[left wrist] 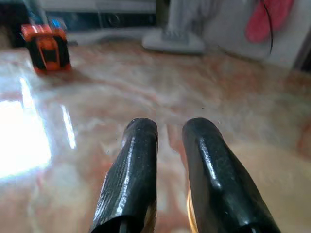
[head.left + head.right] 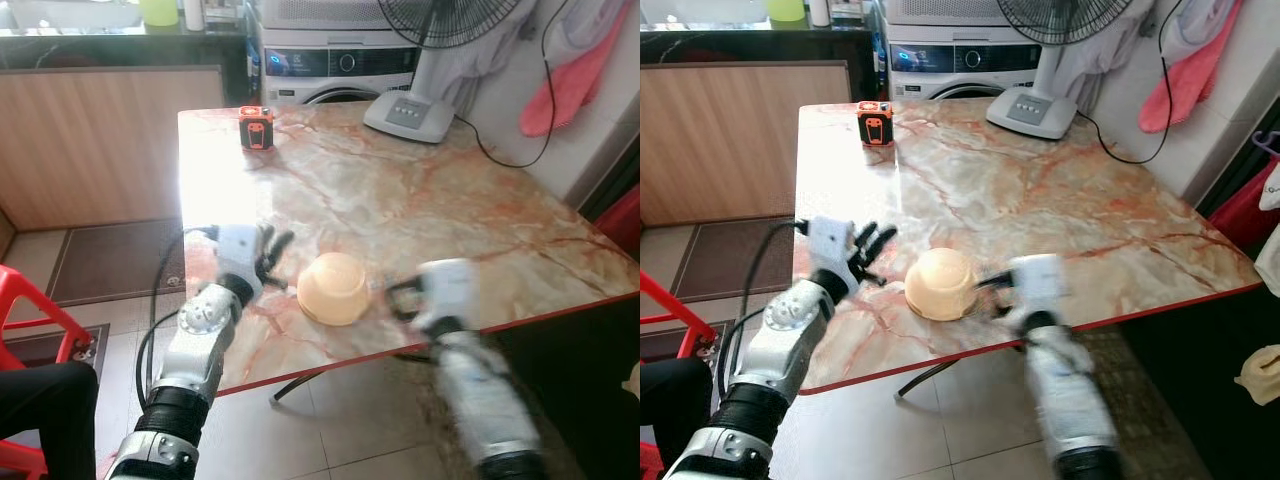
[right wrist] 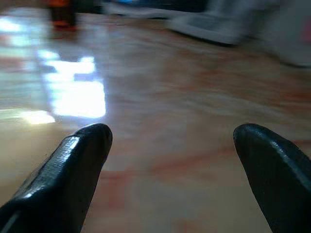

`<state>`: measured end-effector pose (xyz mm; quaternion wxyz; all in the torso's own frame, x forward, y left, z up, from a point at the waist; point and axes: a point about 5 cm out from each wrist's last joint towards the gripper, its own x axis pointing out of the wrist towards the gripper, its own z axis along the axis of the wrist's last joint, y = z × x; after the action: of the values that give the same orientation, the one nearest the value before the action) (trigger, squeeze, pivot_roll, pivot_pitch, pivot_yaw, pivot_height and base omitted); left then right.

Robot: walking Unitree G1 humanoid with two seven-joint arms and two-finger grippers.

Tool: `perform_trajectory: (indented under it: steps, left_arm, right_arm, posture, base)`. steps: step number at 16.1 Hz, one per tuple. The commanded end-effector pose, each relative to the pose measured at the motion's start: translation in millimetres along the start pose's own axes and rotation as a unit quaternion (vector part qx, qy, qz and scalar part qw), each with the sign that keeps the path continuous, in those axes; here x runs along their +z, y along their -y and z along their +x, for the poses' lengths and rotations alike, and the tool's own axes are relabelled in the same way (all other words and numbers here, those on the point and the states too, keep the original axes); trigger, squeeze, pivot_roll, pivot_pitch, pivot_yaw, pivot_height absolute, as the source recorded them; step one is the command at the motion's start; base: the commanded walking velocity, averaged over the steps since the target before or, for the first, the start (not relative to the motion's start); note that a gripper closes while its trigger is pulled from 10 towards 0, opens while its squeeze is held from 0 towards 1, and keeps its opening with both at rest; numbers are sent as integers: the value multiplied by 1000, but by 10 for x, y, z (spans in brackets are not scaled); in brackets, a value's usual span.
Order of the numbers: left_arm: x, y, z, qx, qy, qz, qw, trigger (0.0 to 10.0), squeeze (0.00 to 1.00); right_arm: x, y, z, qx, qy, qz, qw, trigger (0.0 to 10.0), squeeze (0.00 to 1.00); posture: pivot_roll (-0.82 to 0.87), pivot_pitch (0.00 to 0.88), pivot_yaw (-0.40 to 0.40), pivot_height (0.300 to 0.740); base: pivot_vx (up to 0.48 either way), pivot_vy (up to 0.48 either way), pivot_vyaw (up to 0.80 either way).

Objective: Restocking fridge

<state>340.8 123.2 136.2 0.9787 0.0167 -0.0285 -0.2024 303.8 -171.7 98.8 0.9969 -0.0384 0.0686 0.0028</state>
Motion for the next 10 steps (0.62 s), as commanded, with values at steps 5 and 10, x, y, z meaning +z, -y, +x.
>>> perform_trajectory:
  steps: [5,10]
  left_arm:
    - [-109,82,8,-79,-53,11,995,10000,0]
    - [-163,222,-20,-133,-71,5,989,10000,0]
  right_arm:
    - [-58,674,-124,-113,-18,13,993,10000,0]
    - [-137,747,-178,-123,-32,18,992,10000,0]
  posture:
    - [-85,0,-73,740]
    - [-90,0,-63,740]
  base:
    - [0,0,0]
    - [0,0,0]
